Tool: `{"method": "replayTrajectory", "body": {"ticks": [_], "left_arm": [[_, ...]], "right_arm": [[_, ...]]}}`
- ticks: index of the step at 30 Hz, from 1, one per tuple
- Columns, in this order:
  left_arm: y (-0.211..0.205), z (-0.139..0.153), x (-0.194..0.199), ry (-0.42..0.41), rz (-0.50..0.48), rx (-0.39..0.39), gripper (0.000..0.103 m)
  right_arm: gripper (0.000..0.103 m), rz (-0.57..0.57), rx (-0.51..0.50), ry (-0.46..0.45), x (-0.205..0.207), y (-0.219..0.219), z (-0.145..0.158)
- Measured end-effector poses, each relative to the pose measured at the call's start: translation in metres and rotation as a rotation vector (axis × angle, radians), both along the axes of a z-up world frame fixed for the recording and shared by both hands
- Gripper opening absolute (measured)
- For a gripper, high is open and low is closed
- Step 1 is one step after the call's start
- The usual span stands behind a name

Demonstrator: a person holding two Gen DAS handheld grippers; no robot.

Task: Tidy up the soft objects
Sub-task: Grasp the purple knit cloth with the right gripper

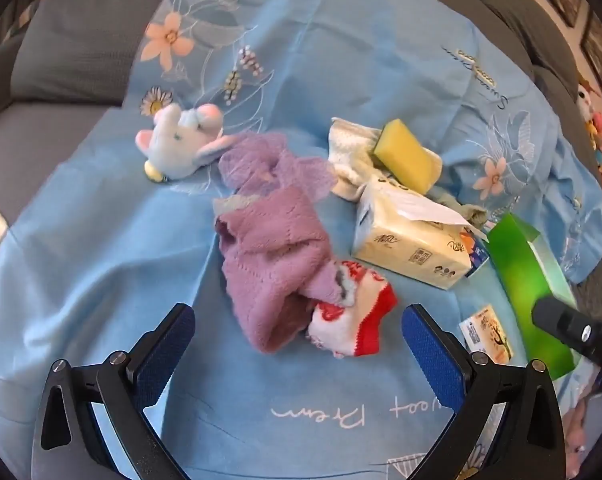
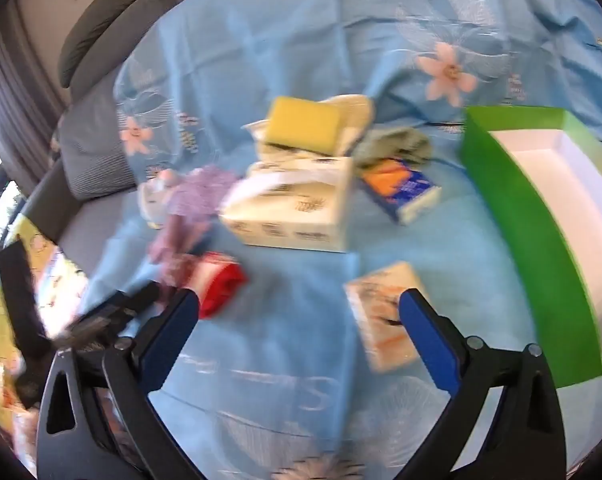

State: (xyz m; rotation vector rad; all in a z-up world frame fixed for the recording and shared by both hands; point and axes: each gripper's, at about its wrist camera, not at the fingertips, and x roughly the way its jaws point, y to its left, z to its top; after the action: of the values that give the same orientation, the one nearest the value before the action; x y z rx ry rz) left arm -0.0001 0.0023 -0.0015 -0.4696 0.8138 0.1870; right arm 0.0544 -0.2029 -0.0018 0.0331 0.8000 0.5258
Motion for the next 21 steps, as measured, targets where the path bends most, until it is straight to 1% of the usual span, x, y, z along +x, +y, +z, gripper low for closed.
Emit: {"method": "replayTrajectory", "body": {"ticks": [2,3,4,5,7,9,10,11,12,14,15,17,18,19,20,21], "left_arm": [[0.004,-0.003,0.000,0.006,-0.007,-0.038,0.103],[0.006,-0.004,0.001,0.014,-0.009,-0.052,0.102],[0.014,-0.004,0.001,0.020,-0.010,-0.060,0.097],[0.018,-0.003,0.001,0.025,-0.007,-0.069,0.094],[0.029,-0.002,0.004,0.027,0.003,-0.093,0.094],[0.037,-0.002,0.016,0.028,0.001,-0.111,0.093],[0.041,-0.004,0.020,0.029,-0.003,-0.135,0.092],[0.044,-0.009,0.023,0.029,-0.016,-0.149,0.088],[0.045,-0.014,0.025,0.032,-0.032,-0.179,0.085],[0.045,-0.025,0.027,0.080,-0.028,-0.221,0.083],[0.046,-0.029,0.029,0.106,-0.025,-0.237,0.083],[0.045,-0.036,0.032,0.119,-0.027,-0.236,0.082],[0.045,-0.037,0.032,0.107,-0.034,-0.229,0.082],[0.045,-0.038,0.032,0.123,-0.049,-0.229,0.076],[0.044,-0.037,0.031,0.132,-0.061,-0.220,0.068],[0.044,-0.037,0.032,0.137,-0.067,-0.212,0.065]], "right_arm": [[0.092,0.042,0.026,0.036,0.006,0.022,0.007],[0.086,0.061,0.043,0.064,0.010,0.035,0.008],[0.078,0.071,0.051,0.088,0.013,0.046,0.009],[0.074,0.078,0.055,0.106,0.018,0.054,0.010],[0.062,0.117,0.056,0.153,0.025,0.077,0.007],[0.059,0.168,0.041,0.187,0.029,0.102,0.003],[0.059,0.187,0.039,0.202,0.032,0.111,0.002],[0.059,0.199,0.038,0.215,0.035,0.119,-0.001],[0.059,0.208,0.042,0.229,0.038,0.127,-0.004],[0.058,0.219,0.050,0.264,0.047,0.142,-0.011],[0.056,0.214,0.045,0.276,0.050,0.148,-0.016],[0.053,0.210,0.014,0.285,0.055,0.158,-0.025],[0.051,0.207,0.008,0.290,0.058,0.161,-0.029],[0.049,0.209,0.010,0.302,0.061,0.164,-0.032],[0.048,0.213,0.009,0.317,0.064,0.166,-0.036],[0.045,0.213,0.002,0.326,0.065,0.168,-0.040]]}}
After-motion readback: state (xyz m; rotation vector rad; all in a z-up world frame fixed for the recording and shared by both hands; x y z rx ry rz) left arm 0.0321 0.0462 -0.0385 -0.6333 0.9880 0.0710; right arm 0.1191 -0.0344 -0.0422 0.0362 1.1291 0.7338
